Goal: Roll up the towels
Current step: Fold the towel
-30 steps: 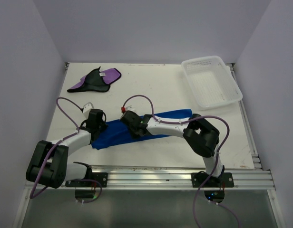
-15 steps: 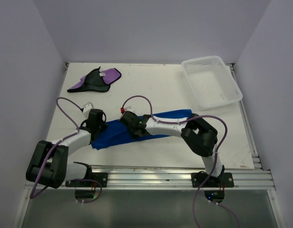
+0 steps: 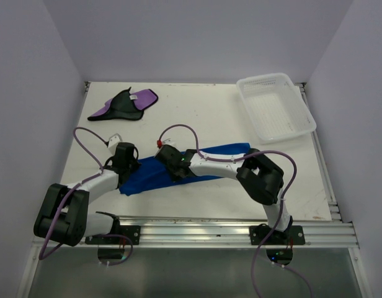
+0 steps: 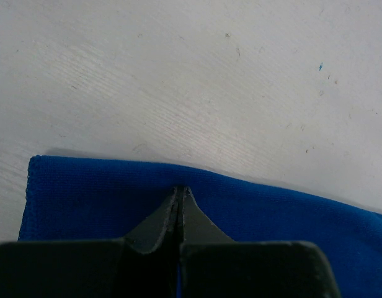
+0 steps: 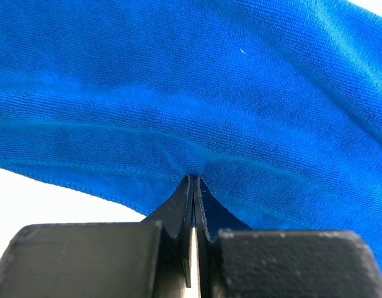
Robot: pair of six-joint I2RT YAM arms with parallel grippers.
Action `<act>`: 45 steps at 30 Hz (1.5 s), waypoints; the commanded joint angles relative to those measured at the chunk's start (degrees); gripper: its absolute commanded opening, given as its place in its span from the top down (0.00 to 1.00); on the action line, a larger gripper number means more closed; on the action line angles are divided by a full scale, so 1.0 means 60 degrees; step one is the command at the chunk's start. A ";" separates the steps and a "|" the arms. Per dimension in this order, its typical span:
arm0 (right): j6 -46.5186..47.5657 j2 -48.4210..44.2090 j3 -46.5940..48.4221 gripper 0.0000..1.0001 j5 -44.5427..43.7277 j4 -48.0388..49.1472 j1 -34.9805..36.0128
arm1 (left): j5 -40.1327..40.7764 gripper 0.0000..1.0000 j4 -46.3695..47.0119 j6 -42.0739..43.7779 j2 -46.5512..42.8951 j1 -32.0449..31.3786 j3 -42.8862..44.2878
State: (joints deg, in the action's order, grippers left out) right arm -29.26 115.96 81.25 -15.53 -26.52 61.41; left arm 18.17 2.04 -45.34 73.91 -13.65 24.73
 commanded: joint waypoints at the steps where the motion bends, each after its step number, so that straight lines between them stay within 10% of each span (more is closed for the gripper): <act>1: 0.0188 -0.0635 0.0461 1.00 -0.0151 -0.0238 0.0063 | 0.0135 1.00 -0.0004 0.0145 -0.0028 -0.0040 -0.0064; 45: 0.0115 -0.0885 0.0140 1.00 0.0303 -0.0692 0.0591 | 0.0120 1.00 -0.0091 0.0101 -0.0101 -0.0040 -0.0064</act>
State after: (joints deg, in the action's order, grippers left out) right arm -28.47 113.12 82.35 -15.22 -30.41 64.27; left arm 18.17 2.04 -45.28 73.91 -13.65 24.73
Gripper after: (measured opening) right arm 0.010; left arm 0.005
